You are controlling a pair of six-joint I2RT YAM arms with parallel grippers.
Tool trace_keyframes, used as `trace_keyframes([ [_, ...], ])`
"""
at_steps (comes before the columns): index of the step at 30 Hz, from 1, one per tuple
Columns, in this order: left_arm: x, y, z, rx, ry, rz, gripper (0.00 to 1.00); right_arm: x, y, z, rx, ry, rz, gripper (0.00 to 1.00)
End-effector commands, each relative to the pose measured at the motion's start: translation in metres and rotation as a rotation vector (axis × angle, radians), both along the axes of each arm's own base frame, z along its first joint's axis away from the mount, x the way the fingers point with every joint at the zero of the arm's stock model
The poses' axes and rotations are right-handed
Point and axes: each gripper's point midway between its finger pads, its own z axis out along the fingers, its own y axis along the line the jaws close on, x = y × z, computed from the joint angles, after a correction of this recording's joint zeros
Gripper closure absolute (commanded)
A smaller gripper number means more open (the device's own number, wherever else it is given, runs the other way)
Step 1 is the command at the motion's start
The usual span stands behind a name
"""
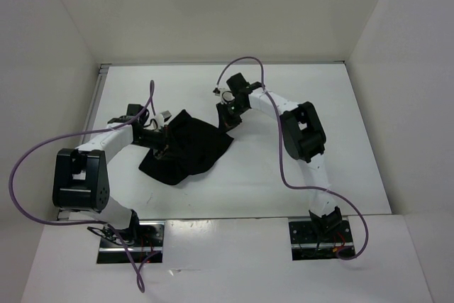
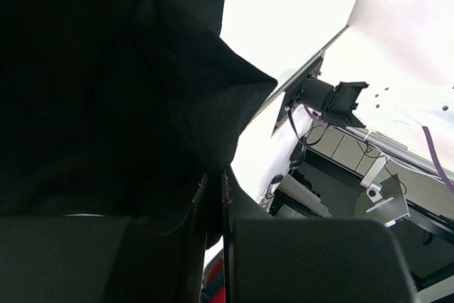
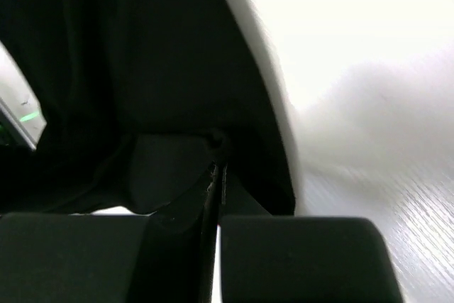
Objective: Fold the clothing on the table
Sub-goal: Flatten the skirt out
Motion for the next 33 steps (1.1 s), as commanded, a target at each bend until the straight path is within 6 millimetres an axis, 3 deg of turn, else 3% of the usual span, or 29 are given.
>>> trace_keyframes([
  [1,0.004,0.0,0.003,-0.022,-0.01,0.009,0.85,0.002,-0.002,0.03,-0.007,-0.093,-0.014,1.0],
  [3,0.012,0.004,0.007,-0.012,-0.03,0.024,0.85,0.014,-0.018,0.047,-0.034,-0.147,-0.079,1.0],
  [4,0.021,0.009,0.007,0.0,-0.048,0.04,0.85,0.019,-0.025,0.075,-0.014,-0.192,-0.124,1.0],
  [6,0.05,0.013,0.024,0.008,-0.117,0.052,0.85,0.036,-0.053,0.101,-0.025,-0.252,-0.222,1.0],
  [7,0.064,0.014,0.032,0.016,-0.16,0.056,0.85,0.036,-0.065,0.131,-0.015,-0.304,-0.252,1.0],
  [8,0.078,0.012,0.041,0.0,-0.187,0.06,0.85,0.037,-0.075,0.145,-0.02,-0.322,-0.29,1.0],
  [10,0.11,0.008,0.088,-0.054,-0.341,0.051,0.85,0.037,-0.099,0.173,-0.058,-0.384,-0.356,1.0],
  [11,0.12,0.009,0.101,-0.078,-0.372,0.054,0.83,0.032,-0.11,0.205,-0.044,-0.445,-0.387,1.0],
  [12,0.127,0.007,0.114,-0.105,-0.403,0.043,0.83,0.032,-0.118,0.226,-0.052,-0.494,-0.417,1.0],
  [13,0.134,0.004,0.148,-0.145,-0.496,0.01,0.83,0.025,-0.125,0.24,-0.057,-0.515,-0.432,1.0],
  [14,0.139,0.005,0.162,-0.164,-0.529,0.001,0.83,0.015,-0.131,0.276,-0.021,-0.583,-0.461,1.0],
  [16,0.143,0.007,0.195,-0.212,-0.608,-0.033,0.83,0.004,-0.139,0.311,0.013,-0.645,-0.494,1.0],
  [17,0.14,0.01,0.23,-0.264,-0.688,-0.071,0.83,-0.01,-0.145,0.346,0.064,-0.706,-0.511,1.0],
  [20,0.121,0.013,0.284,-0.337,-0.83,-0.157,0.83,-0.042,-0.15,0.403,0.176,-0.814,-0.499,1.0],
  [23,0.089,0.009,0.31,-0.383,-0.897,-0.238,0.83,-0.082,-0.144,0.44,0.319,-0.871,-0.42,1.0],
  [27,0.048,0.005,0.337,-0.378,-0.984,-0.267,0.83,-0.126,-0.145,0.466,0.448,-0.912,-0.353,1.0],
  [30,0.014,0.0,0.353,-0.377,-1.042,-0.301,0.82,-0.15,-0.153,0.473,0.485,-0.937,-0.351,1.0],
  [32,0.005,-0.001,0.351,-0.375,-1.046,-0.303,0.82,-0.148,-0.156,0.461,0.468,-0.912,-0.373,1.0],
  [33,0.011,-0.001,0.347,-0.362,-1.038,-0.277,0.8,-0.145,-0.155,0.453,0.456,-0.894,-0.374,1.0],
])
